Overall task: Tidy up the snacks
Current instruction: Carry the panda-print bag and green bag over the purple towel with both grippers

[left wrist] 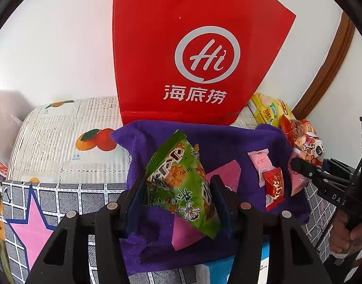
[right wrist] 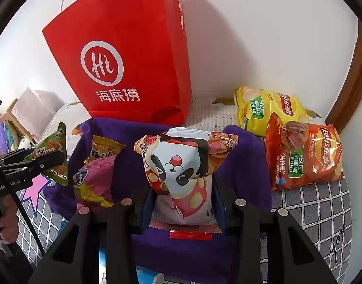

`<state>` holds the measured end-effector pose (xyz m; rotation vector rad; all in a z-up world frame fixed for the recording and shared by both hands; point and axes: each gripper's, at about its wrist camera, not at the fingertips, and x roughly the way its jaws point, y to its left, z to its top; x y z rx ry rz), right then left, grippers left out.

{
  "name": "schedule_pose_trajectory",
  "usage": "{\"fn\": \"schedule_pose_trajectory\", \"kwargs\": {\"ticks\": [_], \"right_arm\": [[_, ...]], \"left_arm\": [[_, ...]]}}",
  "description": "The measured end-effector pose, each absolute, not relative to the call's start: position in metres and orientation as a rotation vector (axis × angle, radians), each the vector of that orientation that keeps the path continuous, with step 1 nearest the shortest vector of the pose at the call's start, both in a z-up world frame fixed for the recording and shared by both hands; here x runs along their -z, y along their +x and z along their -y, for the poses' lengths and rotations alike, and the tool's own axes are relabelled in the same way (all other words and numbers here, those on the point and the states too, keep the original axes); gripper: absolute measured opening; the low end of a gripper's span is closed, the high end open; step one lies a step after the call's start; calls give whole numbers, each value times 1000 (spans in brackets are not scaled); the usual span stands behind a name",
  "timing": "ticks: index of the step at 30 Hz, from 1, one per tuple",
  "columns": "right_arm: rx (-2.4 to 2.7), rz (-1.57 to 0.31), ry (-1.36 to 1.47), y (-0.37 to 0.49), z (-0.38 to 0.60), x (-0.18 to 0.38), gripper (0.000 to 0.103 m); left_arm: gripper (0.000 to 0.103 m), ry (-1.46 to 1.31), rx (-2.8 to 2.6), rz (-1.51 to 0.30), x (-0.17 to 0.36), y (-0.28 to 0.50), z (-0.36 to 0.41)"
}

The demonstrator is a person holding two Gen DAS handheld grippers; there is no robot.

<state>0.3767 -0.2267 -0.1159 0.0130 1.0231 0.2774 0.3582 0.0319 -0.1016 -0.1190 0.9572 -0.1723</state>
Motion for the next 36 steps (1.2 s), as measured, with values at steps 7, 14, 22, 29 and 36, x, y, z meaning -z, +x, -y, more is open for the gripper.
{"fn": "schedule_pose_trajectory", "kwargs": {"ticks": [7, 14, 22, 29, 36], "right_arm": [[-281, -1032, 12, 378, 225, 118, 43], [-286, -1037, 7, 377, 222, 119, 43], [-284, -1040, 7, 377, 222, 119, 43], [-291, -1045, -2, 377, 221, 120, 43], [-295, -1050, -8, 377, 218, 122, 43]], "left_arm": [[53, -118, 173, -961, 103, 358, -31], [53, -120, 176, -963, 104, 358, -29], [53, -122, 183, -959, 102, 358, -29], [53, -124, 189, -960, 101, 358, -29], [53, -122, 191, -960, 101, 358, -29]]}}
